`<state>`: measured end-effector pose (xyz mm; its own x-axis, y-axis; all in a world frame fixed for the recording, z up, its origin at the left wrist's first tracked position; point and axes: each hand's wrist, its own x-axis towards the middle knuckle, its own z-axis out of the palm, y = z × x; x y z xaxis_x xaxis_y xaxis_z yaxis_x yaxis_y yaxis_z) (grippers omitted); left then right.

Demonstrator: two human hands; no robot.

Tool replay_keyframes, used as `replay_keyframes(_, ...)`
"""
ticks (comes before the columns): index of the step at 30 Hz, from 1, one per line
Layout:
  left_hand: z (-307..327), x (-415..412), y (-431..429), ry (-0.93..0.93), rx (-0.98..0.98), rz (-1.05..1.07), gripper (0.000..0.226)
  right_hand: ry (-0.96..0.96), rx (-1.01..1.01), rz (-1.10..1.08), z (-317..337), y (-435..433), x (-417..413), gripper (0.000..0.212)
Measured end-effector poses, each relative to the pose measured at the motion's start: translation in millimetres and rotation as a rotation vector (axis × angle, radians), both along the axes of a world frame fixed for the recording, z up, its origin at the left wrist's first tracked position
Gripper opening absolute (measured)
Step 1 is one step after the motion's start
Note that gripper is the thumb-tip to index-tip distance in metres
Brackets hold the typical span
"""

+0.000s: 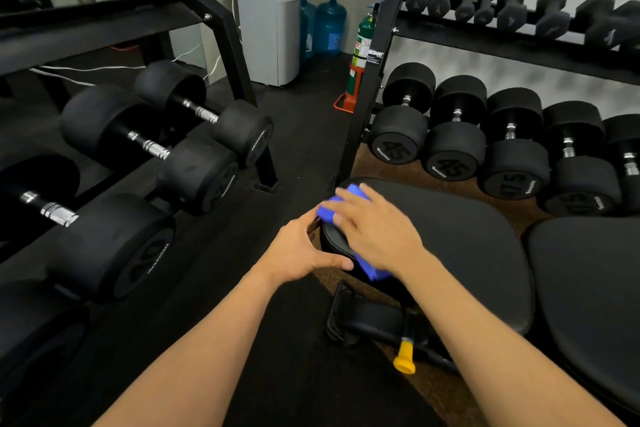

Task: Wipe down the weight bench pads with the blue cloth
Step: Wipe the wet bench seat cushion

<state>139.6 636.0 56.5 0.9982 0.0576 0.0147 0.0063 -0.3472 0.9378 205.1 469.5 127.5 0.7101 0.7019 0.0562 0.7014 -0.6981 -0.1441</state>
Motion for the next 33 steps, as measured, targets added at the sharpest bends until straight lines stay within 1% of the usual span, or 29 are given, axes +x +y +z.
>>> replay_keyframes(2,1.6,-1.0,-0.9,-0.004,0.004,0.005,0.099,0.030,0.011,0.061,-5.7,-34.0,-31.5,0.043)
replay_keyframes(3,1.7,-0.7,-0.7,-0.022,0.000,-0.002,0.095,0.042,-0.006,0.050,-9.3,-51.1,-31.7,0.043)
replay_keyframes(5,1.4,-1.5,-1.4,-0.044,-0.013,-0.013,0.093,0.086,-0.017,-0.050,-10.1,-73.5,-12.7,0.043)
replay_keyframes(8,4.9,-4.3,-1.7,-0.034,-0.013,-0.027,0.093,0.101,0.021,-0.213,-2.7,-59.3,19.2,0.043)
replay_keyframes(10,3.3,-4.2,-1.3,-0.024,-0.008,-0.027,0.094,0.066,0.015,-0.248,0.1,-33.7,26.2,0.045)
replay_keyframes(13,3.0,-5.6,-0.3,-0.003,0.000,-0.018,0.094,0.044,0.008,-0.154,-1.0,-20.3,12.1,0.045)
replay_keyframes(15,4.7,-5.5,0.1,0.016,0.017,-0.021,0.094,0.064,0.016,-0.032,-9.0,-44.3,-7.6,0.044)
replay_keyframes(17,4.6,-5.1,0.2,0.024,0.006,-0.022,0.097,0.062,0.009,0.011,-17.6,-85.2,-22.2,0.046)
replay_keyframes(18,4.5,-3.9,1.0,0.020,0.007,-0.023,0.099,0.058,0.021,-0.021,-20.2,-105.6,-20.6,0.046)
replay_keyframes(19,5.8,-4.3,0.3,0.030,0.020,-0.025,0.102,0.052,0.042,-0.100,-22.0,-123.4,-15.4,0.045)
replay_keyframes(21,6.9,-4.4,0.0,0.043,0.041,-0.021,0.106,0.029,0.050,-0.347,-25.3,-140.9,-5.1,0.042)
replay_keyframes(23,8.0,-4.0,-0.5,0.039,0.060,-0.017,0.112,-0.005,0.031,-0.597,-23.1,-126.8,-2.3,0.045)
replay_keyframes(24,7.8,-3.8,-0.8,0.040,0.066,-0.013,0.114,-0.034,0.033,-0.661,-23.4,-113.0,-2.8,0.047)
replay_keyframes(25,7.4,-4.1,-0.8,0.045,0.065,-0.005,0.115,-0.073,0.026,-0.650,-23.1,-95.9,-6.5,0.049)
replay_keyframes(27,5.5,-4.5,-1.8,0.053,0.056,0.005,0.118,-0.123,-0.052,-0.553,-24.0,-59.7,-10.1,0.060)
replay_keyframes(28,3.9,-3.4,-1.6,0.059,0.055,0.010,0.119,-0.125,-0.070,-0.542,-24.1,-41.1,-11.4,0.061)
replay_keyframes(31,6.4,-4.3,0.7,0.097,0.072,0.004,0.124,-0.017,-0.035,-0.562,-14.1,11.3,-16.1,0.050)
replay_keyframes(33,11.5,-8.2,6.0,0.166,0.081,-0.028,0.129,0.090,0.035,-0.535,-16.0,26.8,-7.3,0.052)
